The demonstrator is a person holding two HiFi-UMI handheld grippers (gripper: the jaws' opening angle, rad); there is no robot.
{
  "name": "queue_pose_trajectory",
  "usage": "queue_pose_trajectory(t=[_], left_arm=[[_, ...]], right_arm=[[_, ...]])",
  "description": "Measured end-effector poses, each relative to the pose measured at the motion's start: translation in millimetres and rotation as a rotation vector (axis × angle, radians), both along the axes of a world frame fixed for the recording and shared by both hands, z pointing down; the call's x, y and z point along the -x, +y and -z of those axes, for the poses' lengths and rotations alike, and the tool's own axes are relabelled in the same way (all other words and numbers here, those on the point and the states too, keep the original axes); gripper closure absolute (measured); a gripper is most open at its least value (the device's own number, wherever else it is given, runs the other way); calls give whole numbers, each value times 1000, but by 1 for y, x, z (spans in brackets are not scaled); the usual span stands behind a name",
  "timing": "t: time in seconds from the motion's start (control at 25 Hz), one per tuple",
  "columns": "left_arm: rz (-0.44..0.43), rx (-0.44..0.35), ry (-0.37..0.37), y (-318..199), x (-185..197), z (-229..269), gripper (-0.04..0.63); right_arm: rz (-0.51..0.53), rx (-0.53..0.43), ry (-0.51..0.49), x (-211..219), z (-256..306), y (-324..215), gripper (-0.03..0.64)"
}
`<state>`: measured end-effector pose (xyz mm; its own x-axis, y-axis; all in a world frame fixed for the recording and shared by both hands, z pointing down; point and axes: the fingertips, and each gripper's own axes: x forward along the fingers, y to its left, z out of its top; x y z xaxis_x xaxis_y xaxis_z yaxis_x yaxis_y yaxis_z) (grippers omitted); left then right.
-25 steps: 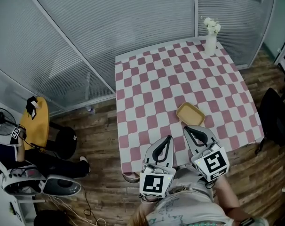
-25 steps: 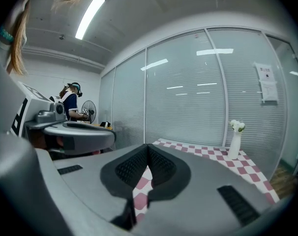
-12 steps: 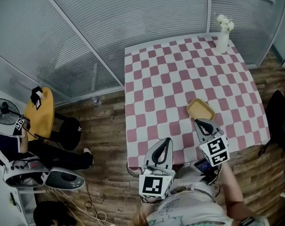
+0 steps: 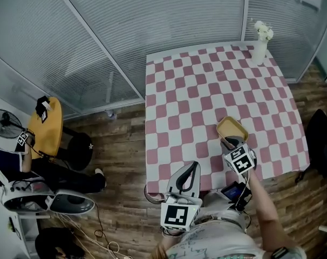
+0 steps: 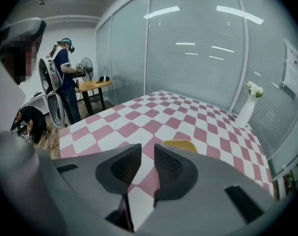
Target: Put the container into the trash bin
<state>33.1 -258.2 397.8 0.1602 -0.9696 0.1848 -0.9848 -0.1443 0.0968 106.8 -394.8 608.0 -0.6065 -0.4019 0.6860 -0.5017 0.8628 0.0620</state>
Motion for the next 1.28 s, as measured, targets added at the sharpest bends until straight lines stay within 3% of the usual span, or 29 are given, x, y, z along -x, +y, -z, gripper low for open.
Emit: queue_pose_trajectory(t=[0.24, 0.56, 0.84, 1.08, 1.28], left_arm=[[13, 6, -7, -5, 6, -2, 581], [36, 25, -10, -7, 12, -5, 581], [52, 29, -18, -6, 10, -7, 581], [74, 33, -11, -7, 12, -10, 581], [84, 36, 0, -12, 13, -13, 581]], right_arm=[[12, 30, 148, -4, -39, -16, 531], [-3, 108, 261, -10, -89, -25, 525], [-3, 74, 353, -18, -112, -35, 596], [5, 79, 353, -14, -110, -36, 605], [-23, 74, 252, -14, -81, -40, 609]])
